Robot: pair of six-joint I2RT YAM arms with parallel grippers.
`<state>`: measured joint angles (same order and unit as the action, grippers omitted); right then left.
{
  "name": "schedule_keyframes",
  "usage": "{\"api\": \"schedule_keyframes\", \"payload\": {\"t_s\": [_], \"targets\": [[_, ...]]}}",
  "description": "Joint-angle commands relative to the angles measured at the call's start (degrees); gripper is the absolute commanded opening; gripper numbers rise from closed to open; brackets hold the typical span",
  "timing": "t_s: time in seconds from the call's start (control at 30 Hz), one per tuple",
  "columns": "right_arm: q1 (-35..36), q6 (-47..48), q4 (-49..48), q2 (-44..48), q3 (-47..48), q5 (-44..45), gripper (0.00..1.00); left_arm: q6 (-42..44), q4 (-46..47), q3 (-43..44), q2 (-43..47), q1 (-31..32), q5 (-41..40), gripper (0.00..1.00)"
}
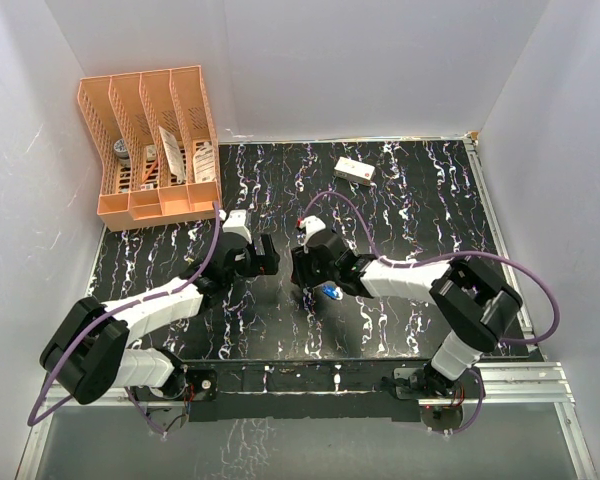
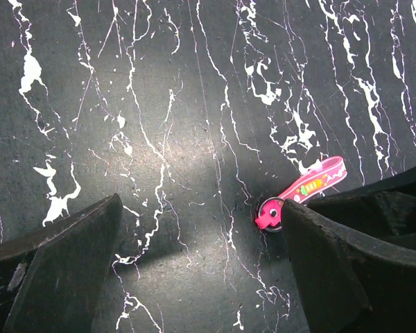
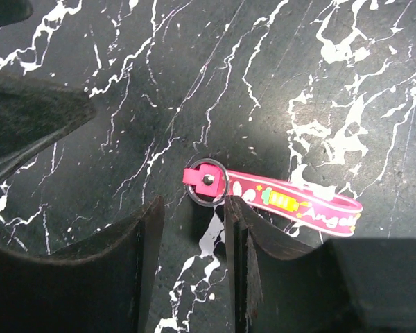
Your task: Put the keys on the keyring
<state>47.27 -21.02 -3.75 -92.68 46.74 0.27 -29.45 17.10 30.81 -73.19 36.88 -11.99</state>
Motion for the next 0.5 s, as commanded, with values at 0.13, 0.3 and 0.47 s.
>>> {"api": "schedule_keyframes", "payload": {"t_s": [0.13,0.3,0.47], "targets": [[-1.08,-0.51,-4.93,-2.83,3.16,2.02,0.36,-0.25,-0.12,-0.85,1.23,0.03,0.73,0.96],[-1.69,-0.35,-5.36,-4.44,3.40,2.04,0.34,-0.40,0.10,-1.16,1.00,0.04,0.83,0.96],[-1.91,-0.72,-5.49,-5.75,3.55,0.77,0.31,-0.35,-0.03,-1.34,1.01,0.03,0.56,0.96]]}}
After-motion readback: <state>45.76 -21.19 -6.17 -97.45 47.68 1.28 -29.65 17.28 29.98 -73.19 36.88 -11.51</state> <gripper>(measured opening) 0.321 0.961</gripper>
